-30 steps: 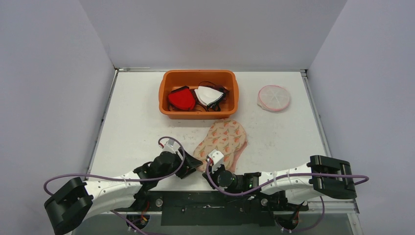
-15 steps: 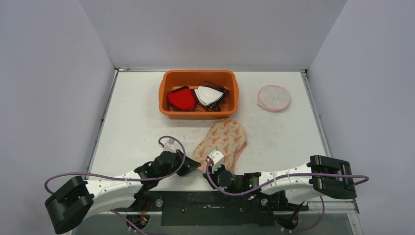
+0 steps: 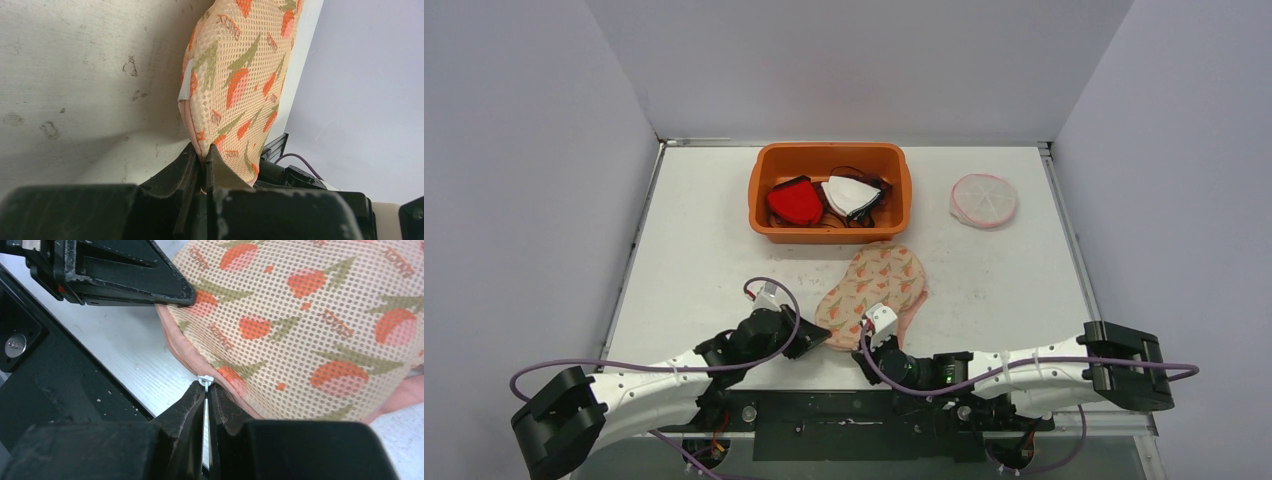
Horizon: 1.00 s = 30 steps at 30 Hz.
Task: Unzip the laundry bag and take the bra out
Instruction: Unzip the laundry bag at the center of the board.
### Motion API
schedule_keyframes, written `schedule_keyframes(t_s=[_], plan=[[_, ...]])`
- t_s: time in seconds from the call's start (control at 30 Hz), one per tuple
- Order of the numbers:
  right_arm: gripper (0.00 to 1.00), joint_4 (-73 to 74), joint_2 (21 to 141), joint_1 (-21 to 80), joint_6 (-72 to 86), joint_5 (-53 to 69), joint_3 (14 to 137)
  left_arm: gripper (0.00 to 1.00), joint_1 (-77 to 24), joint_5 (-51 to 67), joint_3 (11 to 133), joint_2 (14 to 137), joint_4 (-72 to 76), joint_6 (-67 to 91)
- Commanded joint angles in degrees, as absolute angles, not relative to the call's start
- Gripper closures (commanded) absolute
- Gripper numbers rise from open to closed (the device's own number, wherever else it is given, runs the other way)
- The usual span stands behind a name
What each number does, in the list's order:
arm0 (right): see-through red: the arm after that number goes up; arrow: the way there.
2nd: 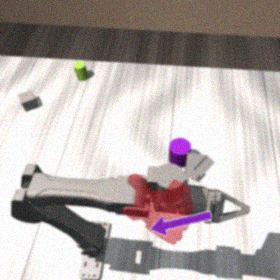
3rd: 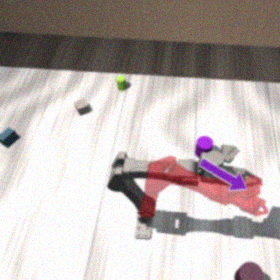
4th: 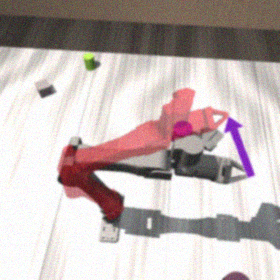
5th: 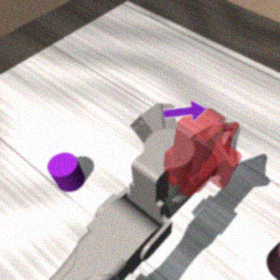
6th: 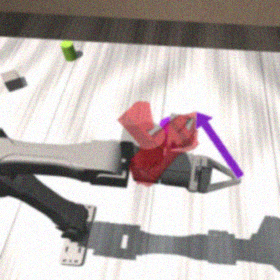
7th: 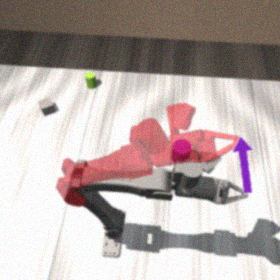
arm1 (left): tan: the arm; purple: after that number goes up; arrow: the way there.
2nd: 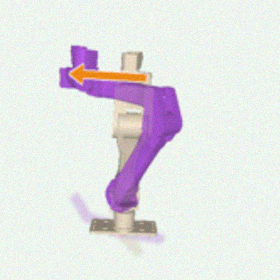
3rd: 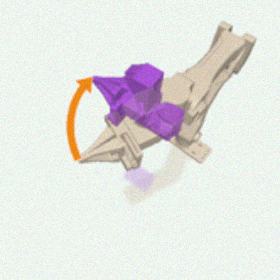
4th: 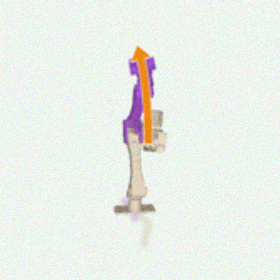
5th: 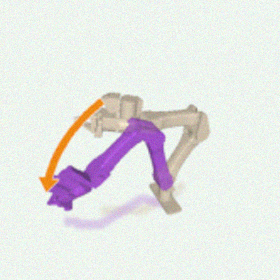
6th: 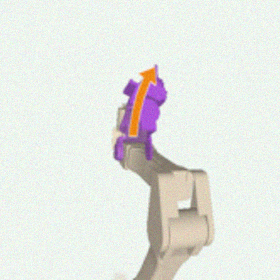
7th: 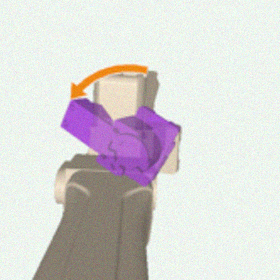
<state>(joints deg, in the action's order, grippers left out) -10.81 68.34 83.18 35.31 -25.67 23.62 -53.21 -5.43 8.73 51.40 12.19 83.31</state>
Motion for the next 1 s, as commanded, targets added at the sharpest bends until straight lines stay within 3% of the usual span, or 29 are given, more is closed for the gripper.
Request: schedule_keyframes(t_s=[0.0,0.33,0.67,0.7,0.73,0.77,0.8,0.87,0.97], plan=[[0.95,-7.3,65.4,82.7,37.1,-30.2,22.0,1.0,-52.9,-8.0,10.2,50.9,10.8,80.8],[0.95,-4.5,61.8,83.1,36.9,-31.1,20.8,1.0,-43.1,-0.4,14.7,53.3,6.8,69.7],[0.95,-10.9,65.3,83.6,34.4,-28.2,22.3,0.99,-38.3,5.2,22.4,65.2,7.3,63.7],[0.95,-11.2,65.5,83.5,33.7,-28.2,22.7,0.9,-38.4,5.0,22.5,65.4,7.2,63.5],[0.95,-11.5,65.6,83.4,33.0,-28.1,23.2,0.75,-38.4,5.0,22.6,65.2,6.3,63.4],[0.95,-11.9,65.7,83.3,32.4,-27.8,23.4,0.53,-38.4,5.4,22.5,64.6,5.6,63.3],[0.95,-12.1,65.7,83.0,31.8,-27.4,23.7,0.42,-38.5,5.9,22.1,63.5,4.6,63.3],[0.95,-12.7,66.1,82.0,30.9,-26.3,24.2,0.27,-38.8,6.7,20.7,60.2,2.8,64.4],[0.95,-13.3,66.4,81.2,29.6,-24.7,24.7,0.16,-41.0,5.7,17.3,53.0,0.2,67.5]])
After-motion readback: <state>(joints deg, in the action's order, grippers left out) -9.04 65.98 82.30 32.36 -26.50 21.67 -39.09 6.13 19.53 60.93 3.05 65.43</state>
